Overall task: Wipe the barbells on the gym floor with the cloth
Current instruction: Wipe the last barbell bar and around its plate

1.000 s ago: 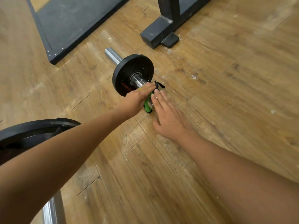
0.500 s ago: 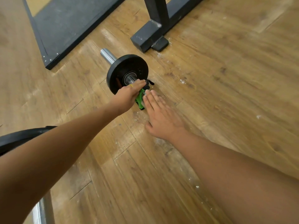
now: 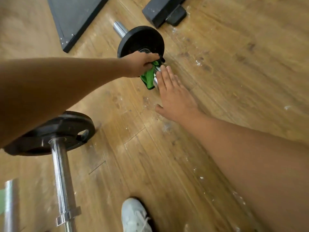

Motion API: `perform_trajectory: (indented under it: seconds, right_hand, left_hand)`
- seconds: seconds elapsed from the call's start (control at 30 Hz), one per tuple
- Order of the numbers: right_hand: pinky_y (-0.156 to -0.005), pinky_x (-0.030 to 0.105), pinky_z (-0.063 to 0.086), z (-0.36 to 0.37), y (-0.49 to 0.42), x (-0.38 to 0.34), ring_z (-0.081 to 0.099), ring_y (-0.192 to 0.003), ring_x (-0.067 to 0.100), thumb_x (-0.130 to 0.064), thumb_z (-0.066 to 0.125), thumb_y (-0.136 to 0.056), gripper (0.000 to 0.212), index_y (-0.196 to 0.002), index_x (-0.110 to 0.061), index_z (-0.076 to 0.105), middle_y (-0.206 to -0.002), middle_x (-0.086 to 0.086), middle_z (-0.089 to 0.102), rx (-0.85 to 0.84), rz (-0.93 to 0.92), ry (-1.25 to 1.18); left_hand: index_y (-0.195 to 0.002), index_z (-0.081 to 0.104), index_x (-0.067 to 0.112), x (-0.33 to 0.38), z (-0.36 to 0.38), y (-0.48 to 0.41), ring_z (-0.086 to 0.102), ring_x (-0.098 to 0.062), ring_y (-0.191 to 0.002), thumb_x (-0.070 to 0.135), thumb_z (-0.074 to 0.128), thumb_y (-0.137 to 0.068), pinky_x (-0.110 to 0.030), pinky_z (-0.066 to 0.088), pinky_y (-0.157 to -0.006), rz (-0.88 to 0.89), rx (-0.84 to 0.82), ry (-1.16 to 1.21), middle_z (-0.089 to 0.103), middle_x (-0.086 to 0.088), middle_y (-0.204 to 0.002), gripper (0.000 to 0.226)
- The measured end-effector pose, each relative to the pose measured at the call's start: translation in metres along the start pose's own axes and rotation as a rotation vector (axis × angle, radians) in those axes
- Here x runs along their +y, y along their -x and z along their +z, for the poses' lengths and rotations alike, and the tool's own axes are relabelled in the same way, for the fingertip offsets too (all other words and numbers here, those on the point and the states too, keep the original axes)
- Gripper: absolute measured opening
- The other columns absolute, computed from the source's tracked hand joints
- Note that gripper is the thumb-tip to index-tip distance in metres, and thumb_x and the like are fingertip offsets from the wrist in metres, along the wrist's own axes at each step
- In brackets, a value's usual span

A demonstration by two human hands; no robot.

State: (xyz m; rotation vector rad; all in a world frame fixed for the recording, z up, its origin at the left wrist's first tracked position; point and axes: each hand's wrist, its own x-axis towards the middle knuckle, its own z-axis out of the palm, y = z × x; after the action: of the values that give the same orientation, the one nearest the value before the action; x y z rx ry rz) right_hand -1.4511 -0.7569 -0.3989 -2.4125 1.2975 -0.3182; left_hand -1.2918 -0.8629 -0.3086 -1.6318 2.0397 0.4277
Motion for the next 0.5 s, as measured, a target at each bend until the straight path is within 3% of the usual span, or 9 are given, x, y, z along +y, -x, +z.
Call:
perform_trajectory:
  seconds: [0.13, 0.23, 0.37, 0.5]
  right_hand:
    - [-0.124, 0.038, -0.003, 0.0, -0.004, 0.002, -0.014, -0.154, 0.029, -0.05, 0.045, -0.096, 0.096, -0.157, -0.002, -0.011, -0.165, 0.019, -0.016, 0.024, 0.012, -0.027]
    - [-0.122, 0.037, -0.007, 0.0, -0.004, 0.001, -0.016, -0.154, 0.029, -0.05, 0.043, -0.096, 0.095, -0.157, -0.001, -0.01, -0.165, 0.018, -0.016, 0.016, 0.02, 0.014]
    - [-0.122, 0.035, -0.007, 0.0, -0.004, 0.0, -0.016, -0.154, 0.026, -0.048, 0.046, -0.096, 0.094, -0.158, -0.003, -0.009, -0.166, 0.016, -0.015, 0.027, -0.002, 0.019]
    - [-0.124, 0.036, -0.004, 0.001, -0.004, 0.005, -0.016, -0.153, 0.025, -0.05, 0.045, -0.096, 0.095, -0.157, -0.004, -0.011, -0.166, 0.015, -0.016, 0.018, 0.016, 0.046]
  left_hand:
    - [-0.159, 0.027, 0.015, -0.01, 0.017, 0.001, 0.018, -0.019, -0.153, 0.01, 0.039, -0.106, -0.026, 0.01, -0.121, 0.071, 0.111, 0.076, 0.027, -0.005, -0.165, 0.055]
    - [-0.161, 0.018, 0.015, -0.021, 0.027, 0.001, 0.008, -0.016, -0.155, 0.014, 0.044, -0.105, -0.026, 0.007, -0.12, 0.145, 0.097, 0.139, 0.019, -0.007, -0.167, 0.062]
    - [-0.161, 0.011, 0.01, -0.038, 0.023, 0.003, 0.008, -0.022, -0.155, 0.026, 0.063, -0.099, -0.023, 0.007, -0.12, 0.299, 0.04, 0.069, 0.013, -0.013, -0.167, 0.083]
    - [-0.159, 0.012, 0.005, -0.039, 0.021, -0.006, 0.011, -0.025, -0.155, 0.021, 0.065, -0.098, -0.026, 0.007, -0.122, 0.421, 0.06, -0.01, 0.016, -0.016, -0.166, 0.083]
